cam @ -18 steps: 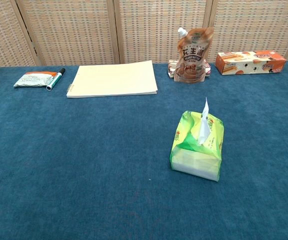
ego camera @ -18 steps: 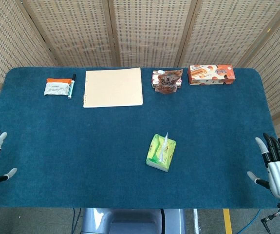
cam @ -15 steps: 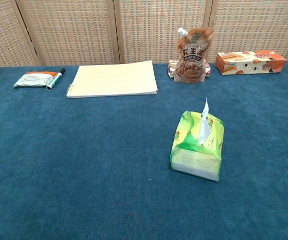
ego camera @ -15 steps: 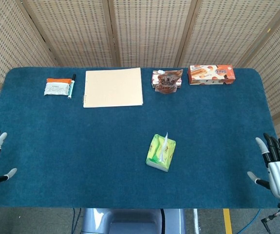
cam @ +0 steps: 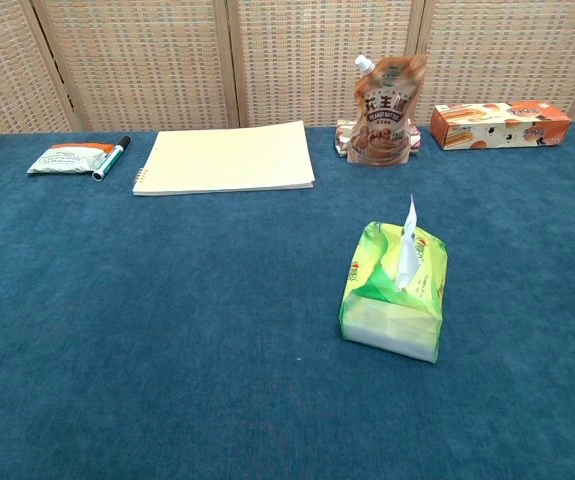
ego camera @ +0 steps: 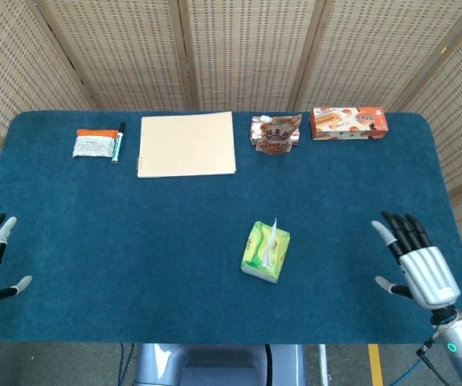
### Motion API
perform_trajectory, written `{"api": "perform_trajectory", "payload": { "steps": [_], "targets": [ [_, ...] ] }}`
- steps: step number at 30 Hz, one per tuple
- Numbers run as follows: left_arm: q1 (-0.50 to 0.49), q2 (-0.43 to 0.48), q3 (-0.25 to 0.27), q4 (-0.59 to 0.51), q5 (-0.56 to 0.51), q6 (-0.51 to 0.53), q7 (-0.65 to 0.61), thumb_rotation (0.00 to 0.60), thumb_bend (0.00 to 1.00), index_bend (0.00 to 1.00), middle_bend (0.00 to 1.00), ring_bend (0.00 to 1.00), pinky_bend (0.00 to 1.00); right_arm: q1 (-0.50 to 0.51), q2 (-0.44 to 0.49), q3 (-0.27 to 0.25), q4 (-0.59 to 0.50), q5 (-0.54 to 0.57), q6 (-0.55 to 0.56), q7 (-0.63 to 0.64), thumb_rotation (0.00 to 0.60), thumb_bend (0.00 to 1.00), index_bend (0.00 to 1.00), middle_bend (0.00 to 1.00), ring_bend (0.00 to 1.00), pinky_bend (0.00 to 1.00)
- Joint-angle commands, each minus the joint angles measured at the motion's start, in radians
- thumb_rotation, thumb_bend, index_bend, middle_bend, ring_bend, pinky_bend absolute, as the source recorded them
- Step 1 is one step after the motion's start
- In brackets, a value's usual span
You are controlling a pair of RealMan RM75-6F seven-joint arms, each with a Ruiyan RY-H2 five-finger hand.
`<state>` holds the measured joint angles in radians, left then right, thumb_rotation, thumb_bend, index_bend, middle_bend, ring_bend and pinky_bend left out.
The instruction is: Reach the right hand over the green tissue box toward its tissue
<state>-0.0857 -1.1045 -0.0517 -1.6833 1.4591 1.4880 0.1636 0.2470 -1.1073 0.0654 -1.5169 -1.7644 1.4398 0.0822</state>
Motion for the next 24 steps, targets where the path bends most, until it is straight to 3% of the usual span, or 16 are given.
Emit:
{"api": "perform_trajectory", "payload": {
  "steps": [1, 7, 11, 19, 24],
  "targets": [
    [-0.003, -0.001, -0.005, -0.006, -0.010, -0.005, 0.006, 0.600, 0.00, 0.00, 0.00, 0.00, 0.00, 0.126, 0.015, 0.010, 0.008, -0.093, -0.104, 0.046, 0.600, 0.12, 0.09, 0.01, 0.00, 0.03],
    [-0.008, -0.007, -0.016, -0.005, -0.026, -0.008, 0.017, 0.600, 0.00, 0.00, 0.00, 0.00, 0.00, 0.281, -0.032, 0.049, -0.034, -0.107, -0.280, 0.002, 0.600, 0.15, 0.15, 0.07, 0.01, 0.13],
    [-0.008, -0.008, -0.019, 0.001, -0.029, -0.006, 0.010, 0.600, 0.00, 0.00, 0.00, 0.00, 0.00, 0.352, -0.079, 0.068, -0.049, -0.077, -0.388, -0.056, 0.600, 0.24, 0.17, 0.11, 0.04, 0.16],
    [-0.018, -0.010, -0.028, 0.018, -0.057, -0.031, -0.005, 0.600, 0.00, 0.00, 0.00, 0.00, 0.00, 0.456, -0.196, 0.109, -0.064, 0.082, -0.599, -0.259, 0.600, 0.37, 0.23, 0.17, 0.09, 0.19],
    [-0.020, -0.001, -0.034, 0.019, -0.067, -0.036, -0.026, 0.600, 0.00, 0.00, 0.00, 0.00, 0.00, 0.482, -0.239, 0.114, -0.067, 0.180, -0.665, -0.377, 0.600, 0.41, 0.29, 0.21, 0.14, 0.22]
  ]
}}
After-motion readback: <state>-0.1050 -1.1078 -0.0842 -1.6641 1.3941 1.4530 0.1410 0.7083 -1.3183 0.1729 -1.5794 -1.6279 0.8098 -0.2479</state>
